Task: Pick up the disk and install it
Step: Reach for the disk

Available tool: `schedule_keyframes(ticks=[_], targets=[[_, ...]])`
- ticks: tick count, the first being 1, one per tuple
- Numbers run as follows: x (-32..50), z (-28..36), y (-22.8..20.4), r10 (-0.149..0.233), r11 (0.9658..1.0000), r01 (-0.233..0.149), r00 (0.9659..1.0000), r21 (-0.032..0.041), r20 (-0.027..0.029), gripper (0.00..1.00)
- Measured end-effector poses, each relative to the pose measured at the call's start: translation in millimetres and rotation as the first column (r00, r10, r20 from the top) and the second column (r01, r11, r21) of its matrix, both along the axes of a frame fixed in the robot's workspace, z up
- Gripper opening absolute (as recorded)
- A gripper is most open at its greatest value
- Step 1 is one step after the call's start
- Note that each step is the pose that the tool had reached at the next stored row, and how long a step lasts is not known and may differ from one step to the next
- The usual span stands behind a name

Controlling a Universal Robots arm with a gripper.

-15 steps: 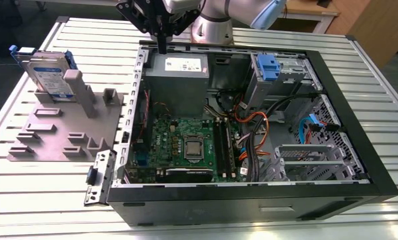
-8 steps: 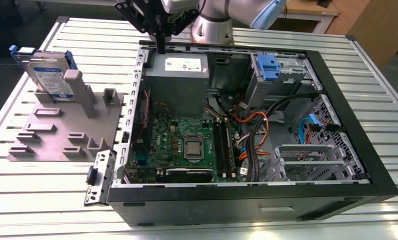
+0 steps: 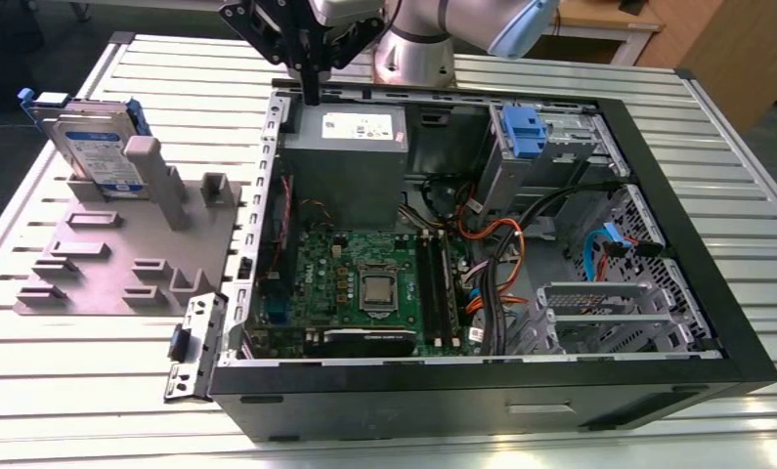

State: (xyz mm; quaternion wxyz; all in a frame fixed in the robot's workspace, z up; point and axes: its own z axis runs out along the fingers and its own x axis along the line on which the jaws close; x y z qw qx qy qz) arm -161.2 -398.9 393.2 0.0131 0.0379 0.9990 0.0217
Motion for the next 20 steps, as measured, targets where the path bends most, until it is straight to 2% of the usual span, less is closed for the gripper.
schedule_keyframes(ticks=[20], targets=[[-5.0, 0.0, 0.0, 0.000, 1.0000, 0.000, 1.0000, 0.0000, 0.0000, 0.11]])
